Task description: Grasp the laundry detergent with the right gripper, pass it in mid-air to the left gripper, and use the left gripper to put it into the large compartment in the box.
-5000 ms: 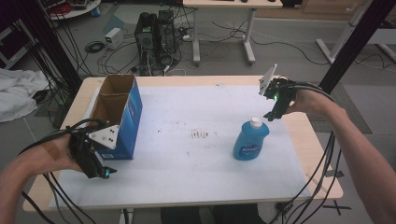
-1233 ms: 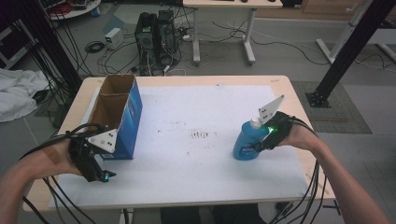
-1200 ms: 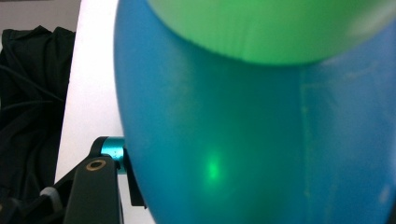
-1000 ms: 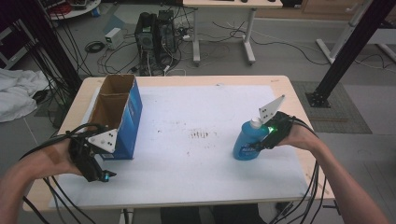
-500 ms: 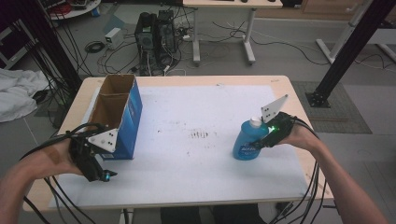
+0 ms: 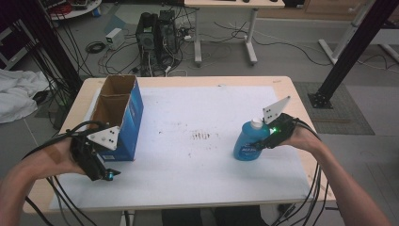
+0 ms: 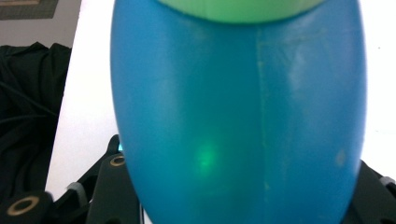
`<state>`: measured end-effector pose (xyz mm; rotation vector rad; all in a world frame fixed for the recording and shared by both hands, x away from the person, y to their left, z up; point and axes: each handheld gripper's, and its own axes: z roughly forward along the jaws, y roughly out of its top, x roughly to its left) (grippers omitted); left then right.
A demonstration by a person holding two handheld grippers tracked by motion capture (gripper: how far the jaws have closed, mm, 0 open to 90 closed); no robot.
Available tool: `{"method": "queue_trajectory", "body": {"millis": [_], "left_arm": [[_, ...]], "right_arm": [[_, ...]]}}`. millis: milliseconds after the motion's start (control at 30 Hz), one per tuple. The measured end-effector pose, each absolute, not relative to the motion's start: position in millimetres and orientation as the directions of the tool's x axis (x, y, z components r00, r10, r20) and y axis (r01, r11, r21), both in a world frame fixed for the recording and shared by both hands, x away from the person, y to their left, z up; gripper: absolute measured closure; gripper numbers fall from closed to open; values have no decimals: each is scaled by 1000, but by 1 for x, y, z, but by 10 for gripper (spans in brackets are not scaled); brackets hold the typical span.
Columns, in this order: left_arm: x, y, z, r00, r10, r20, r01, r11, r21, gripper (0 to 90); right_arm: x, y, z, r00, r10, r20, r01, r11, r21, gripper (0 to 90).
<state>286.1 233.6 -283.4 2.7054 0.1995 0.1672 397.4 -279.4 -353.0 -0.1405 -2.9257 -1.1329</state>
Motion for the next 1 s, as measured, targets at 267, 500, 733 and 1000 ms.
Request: {"method": "queue_trajectory", "body": {"millis": [267,500,733,1000], "left_arm": [[298,229,-258,973,210,94,145,-878,456,155],[322,207,-230,967,247,58,185,-844,503,155],[345,174,-211,977,207,58,152,-855,496,154],[365,126,-196,983,175,64,113,-835,539,154]], "right_arm": [[398,-263,-331,-996,91,20,80,725,684,463],[397,-243,-310,-998,62,4,48,720,692,461],[396,-224,-297,-998,60,11,51,716,697,460],[402,-198,-293,-1000,-5,-27,-23,702,711,459]]}}
